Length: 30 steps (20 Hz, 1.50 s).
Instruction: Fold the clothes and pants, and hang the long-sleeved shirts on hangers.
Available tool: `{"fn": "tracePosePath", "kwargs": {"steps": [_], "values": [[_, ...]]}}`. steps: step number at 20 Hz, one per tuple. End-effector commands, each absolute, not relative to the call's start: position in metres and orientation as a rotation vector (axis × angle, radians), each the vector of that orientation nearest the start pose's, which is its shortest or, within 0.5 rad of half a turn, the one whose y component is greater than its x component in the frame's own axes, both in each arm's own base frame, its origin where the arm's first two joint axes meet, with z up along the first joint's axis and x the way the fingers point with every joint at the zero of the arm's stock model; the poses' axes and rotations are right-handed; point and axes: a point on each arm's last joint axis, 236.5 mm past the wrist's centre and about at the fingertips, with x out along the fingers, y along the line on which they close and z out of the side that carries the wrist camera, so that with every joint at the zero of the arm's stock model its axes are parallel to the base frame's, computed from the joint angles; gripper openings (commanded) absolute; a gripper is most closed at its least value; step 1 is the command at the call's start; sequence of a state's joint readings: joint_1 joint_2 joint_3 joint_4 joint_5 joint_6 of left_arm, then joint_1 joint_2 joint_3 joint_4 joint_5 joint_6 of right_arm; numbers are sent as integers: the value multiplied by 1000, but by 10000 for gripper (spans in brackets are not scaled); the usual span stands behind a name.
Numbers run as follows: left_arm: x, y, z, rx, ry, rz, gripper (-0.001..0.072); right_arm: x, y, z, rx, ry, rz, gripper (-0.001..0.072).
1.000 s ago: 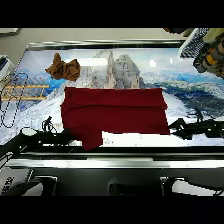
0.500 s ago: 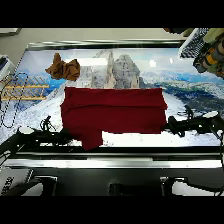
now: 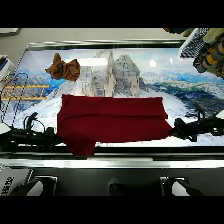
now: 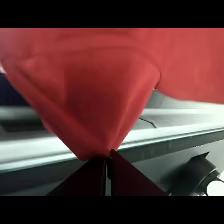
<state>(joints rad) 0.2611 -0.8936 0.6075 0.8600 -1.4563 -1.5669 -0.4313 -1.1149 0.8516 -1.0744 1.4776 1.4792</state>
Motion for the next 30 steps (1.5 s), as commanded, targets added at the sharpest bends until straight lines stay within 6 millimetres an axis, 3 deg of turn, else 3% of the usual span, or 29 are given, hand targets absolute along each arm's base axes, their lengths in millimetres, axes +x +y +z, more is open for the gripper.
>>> {"fn": "tracePosePath", "kwargs": {"steps": [1, 5, 9, 16, 21, 25, 26, 27, 29, 30], "values": [[203, -101, 19, -879, 1535, -226, 16, 250, -1, 3, 698, 1492, 22, 23], [244, -95, 35, -844, 1497, -298, 16, 305, -2, 5, 769, 1298, 48, 23], [309, -88, 45, -866, 1481, -376, 15, 358, 2, 5, 858, 1224, 107, 23], [405, -89, 13, -813, 1560, -493, 16, 444, 2, -23, 816, 1219, 114, 23], [468, -86, -8, -761, 1513, -522, 16, 468, -9, -45, 827, 1232, 91, 24], [492, -86, -33, -753, 1514, -530, 18, 473, -13, -58, 837, 1230, 70, 33], [494, -87, -39, -756, 1520, -529, 40, 473, -13, -61, 839, 1234, 68, 90], [496, -86, -46, -763, 1525, -523, 130, 473, -13, -62, 838, 1235, 65, 163], [503, -82, -51, -775, 1504, -501, 428, 473, -14, -61, 842, 1233, 64, 333], [506, -79, -48, -774, 1487, -495, 466, 471, -16, -60, 836, 1237, 55, 352]]}}
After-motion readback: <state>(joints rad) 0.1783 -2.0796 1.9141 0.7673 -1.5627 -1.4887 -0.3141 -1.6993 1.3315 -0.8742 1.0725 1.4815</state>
